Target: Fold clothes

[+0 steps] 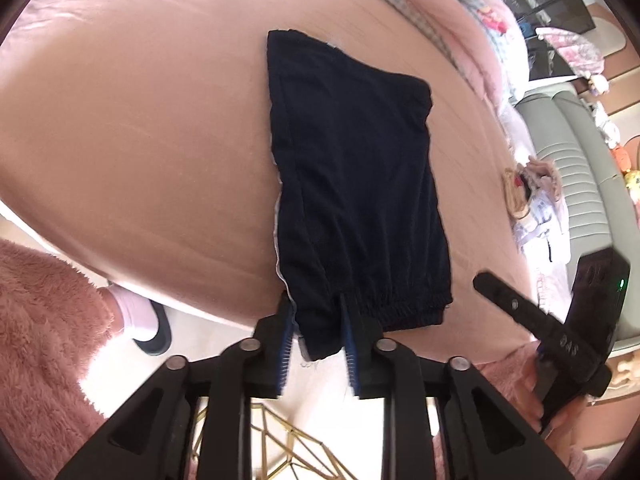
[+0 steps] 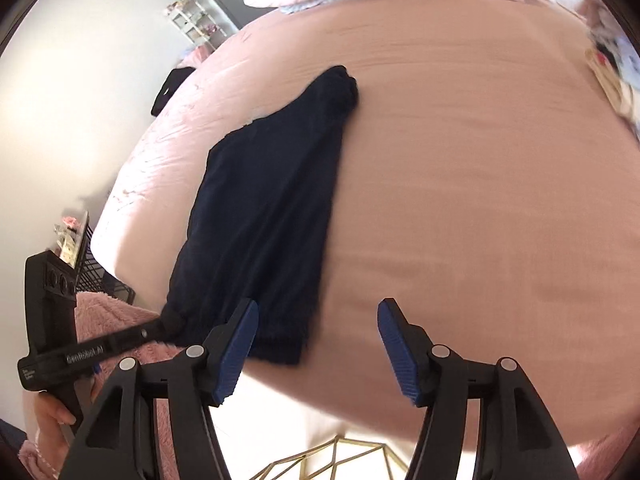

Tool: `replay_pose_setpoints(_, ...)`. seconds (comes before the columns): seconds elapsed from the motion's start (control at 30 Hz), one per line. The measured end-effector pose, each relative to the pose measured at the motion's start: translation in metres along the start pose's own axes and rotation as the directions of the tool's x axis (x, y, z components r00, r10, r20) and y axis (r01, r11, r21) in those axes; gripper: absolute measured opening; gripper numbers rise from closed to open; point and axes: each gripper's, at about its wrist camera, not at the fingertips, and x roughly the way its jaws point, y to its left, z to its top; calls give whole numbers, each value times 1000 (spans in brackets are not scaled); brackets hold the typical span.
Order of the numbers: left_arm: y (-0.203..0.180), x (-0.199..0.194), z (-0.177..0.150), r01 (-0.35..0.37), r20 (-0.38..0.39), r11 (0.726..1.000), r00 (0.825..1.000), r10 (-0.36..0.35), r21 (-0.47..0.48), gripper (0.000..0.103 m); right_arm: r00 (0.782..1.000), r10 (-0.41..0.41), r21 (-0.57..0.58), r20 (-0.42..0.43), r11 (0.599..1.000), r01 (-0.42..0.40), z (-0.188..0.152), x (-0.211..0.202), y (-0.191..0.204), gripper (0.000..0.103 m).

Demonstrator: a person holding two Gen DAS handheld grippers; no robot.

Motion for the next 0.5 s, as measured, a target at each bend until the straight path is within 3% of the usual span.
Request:
replay_pose_setpoints(0.17, 2, -17, 45, -37, 87, 998, 996, 33, 41, 24, 996, -82, -64, -31, 995, 80, 25, 33, 10, 62)
replay_pose_setpoints(0.27, 5, 2, 99, -86, 86, 993, 993, 80, 75, 24, 993, -116, -94, 8, 989, 116, 38, 25, 7, 62)
replay_pose_setpoints(0.37, 11, 34, 144, -113, 28, 990, 993, 111, 89, 24, 988, -143, -107, 59, 983, 148, 68, 34, 11, 62)
replay_pose_setpoints(0.5, 15, 57, 179, -62, 17, 995, 998, 60, 84, 24, 973, -206, -137, 108, 966, 220, 107, 41, 17, 62)
